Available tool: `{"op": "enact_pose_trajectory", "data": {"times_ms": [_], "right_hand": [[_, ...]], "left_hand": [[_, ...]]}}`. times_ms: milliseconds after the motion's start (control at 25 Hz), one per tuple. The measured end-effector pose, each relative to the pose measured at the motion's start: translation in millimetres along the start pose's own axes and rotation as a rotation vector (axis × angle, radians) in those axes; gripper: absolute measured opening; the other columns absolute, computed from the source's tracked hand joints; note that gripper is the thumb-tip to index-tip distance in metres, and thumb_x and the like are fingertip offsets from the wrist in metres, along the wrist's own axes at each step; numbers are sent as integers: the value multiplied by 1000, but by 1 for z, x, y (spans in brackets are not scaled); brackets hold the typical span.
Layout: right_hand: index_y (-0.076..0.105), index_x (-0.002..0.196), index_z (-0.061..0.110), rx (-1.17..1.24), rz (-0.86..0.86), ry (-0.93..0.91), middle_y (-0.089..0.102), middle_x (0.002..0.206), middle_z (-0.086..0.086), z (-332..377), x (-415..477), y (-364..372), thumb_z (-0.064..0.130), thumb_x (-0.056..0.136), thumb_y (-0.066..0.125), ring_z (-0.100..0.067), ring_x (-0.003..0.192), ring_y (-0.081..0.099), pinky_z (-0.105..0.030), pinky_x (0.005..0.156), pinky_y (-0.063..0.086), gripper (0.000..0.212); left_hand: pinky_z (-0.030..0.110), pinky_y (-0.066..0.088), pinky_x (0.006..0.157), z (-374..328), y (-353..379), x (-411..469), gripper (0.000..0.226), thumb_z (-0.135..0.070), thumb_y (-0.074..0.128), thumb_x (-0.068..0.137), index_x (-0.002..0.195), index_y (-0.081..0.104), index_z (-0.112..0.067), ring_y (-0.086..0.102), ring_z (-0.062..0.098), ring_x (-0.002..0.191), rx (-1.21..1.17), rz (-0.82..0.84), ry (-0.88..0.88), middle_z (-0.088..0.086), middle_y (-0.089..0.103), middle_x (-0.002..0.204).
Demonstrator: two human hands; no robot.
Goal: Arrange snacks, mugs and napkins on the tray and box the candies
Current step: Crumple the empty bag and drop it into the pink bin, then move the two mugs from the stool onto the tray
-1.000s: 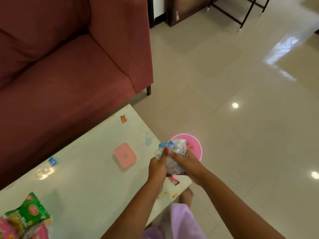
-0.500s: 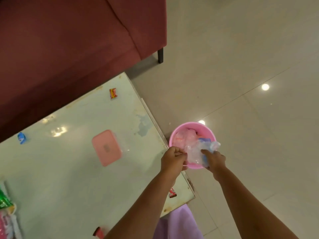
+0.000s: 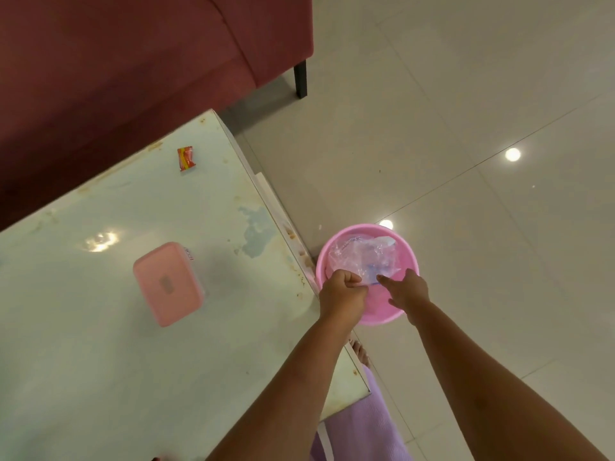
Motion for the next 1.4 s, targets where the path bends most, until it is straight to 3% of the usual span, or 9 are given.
{"op": "enact_pose_trajectory", "data": {"times_ms": [200,360,640,760,880,960,1080,1240,1400], "right_hand": [[48,135,9,57,32,-41,50,137,-14,13,-35,-8,22,89,60,-34,120,50,-45,102,45,49],[50,131,9,64,121,-177,51,138,-10,56,-86,1,17,91,56,-29,123,49,-44,106,40,42],[53,126,10,117,182,-303,59,125,-10,87,-195,40,17,90,55,-24,99,54,-37,87,50,37],[56,121,11,81,199,-393,61,119,-8,91,-245,69,16,90,54,-25,99,58,-37,86,51,31],[56,119,14,-22,280,-451,61,112,-4,88,-304,115,17,91,52,-20,97,57,-31,85,50,28],[57,116,14,-67,327,-513,60,103,0,87,-348,147,16,91,51,-13,85,56,-21,72,45,26],[59,110,16,-115,364,-593,59,89,5,81,-418,200,14,89,51,-7,68,53,-17,57,41,23],[61,107,15,-236,506,-646,60,94,0,26,-556,304,13,87,51,-14,78,55,-28,71,46,22],[62,99,19,-365,706,-701,61,94,-1,-43,-686,390,14,86,54,-16,81,55,-32,75,48,16]], "left_hand": [[41,54,92,-8,-10,-24,20,-9,57,87,106,58,-15,58,28,108,-23,-6,23,7,58,117],[42,54,91,-19,-42,-56,15,-7,56,87,98,58,-17,59,27,107,-84,-95,62,6,59,114],[39,56,87,7,-107,-112,10,-12,58,87,95,59,-18,62,20,89,-207,-207,102,1,61,101],[40,54,90,39,-149,-131,11,-12,58,88,97,59,-17,61,23,97,-234,-292,102,1,59,102],[34,56,82,90,-208,-164,11,-11,57,89,98,59,-16,61,20,92,-338,-384,88,0,59,100],[33,54,78,132,-249,-192,11,-10,57,88,97,59,-16,60,17,84,-431,-439,96,0,59,100],[37,54,84,204,-305,-239,10,-9,57,87,95,60,-15,60,20,88,-531,-506,104,1,60,99],[35,49,75,345,-383,-343,9,-8,58,87,88,60,-16,56,20,81,-744,-645,77,3,59,92],[42,51,84,460,-448,-442,10,-8,57,88,86,59,-17,57,23,84,-861,-805,60,7,60,92]]}}
Point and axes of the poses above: each hand's wrist, its own x-axis towards the middle knuckle, its own y-axis out of the palm, z = x × y, the point moved 8 cm from there along x, towards the middle knuckle
